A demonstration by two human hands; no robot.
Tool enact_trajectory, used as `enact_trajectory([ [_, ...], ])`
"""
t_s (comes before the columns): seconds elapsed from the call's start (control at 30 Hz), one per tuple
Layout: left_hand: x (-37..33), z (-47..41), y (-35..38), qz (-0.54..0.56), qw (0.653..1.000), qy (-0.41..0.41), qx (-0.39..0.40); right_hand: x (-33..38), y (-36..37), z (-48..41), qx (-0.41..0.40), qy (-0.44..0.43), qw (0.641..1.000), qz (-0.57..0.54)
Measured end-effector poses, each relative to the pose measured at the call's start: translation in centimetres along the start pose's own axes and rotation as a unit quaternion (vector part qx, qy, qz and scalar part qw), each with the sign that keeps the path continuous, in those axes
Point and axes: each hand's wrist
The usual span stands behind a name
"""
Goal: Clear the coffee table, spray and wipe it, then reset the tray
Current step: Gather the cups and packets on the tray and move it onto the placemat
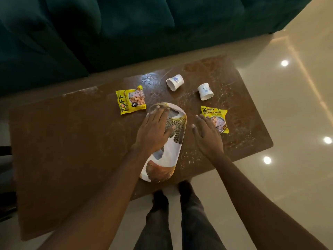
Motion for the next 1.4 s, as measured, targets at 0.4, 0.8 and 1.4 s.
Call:
enact_trajectory([
  [0.4,1.0,-12.7,9.1,0.025,0.997,-0.056,-0.047,-9.1,5.9,-13.2,-0.126,0.004,0.990,-0.060],
  [0.8,1.2,-22.0,11.2,0.058,0.980,-0.134,-0.134,-12.6,6.7,-21.4,-0.121,0.000,0.992,-0.034],
  [1.4,2.6,-18.0,7.0,0.215,0.966,-0.122,-0.072,-7.3,5.2,-15.0,-0.176,0.028,0.961,-0.212],
])
Point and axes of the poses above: each hand's wrist, its own z-axis away from the middle knuckle, its own y-axis out of the palm, x = y × z, and after that the axes turned 4 degrees about -y, right-handed
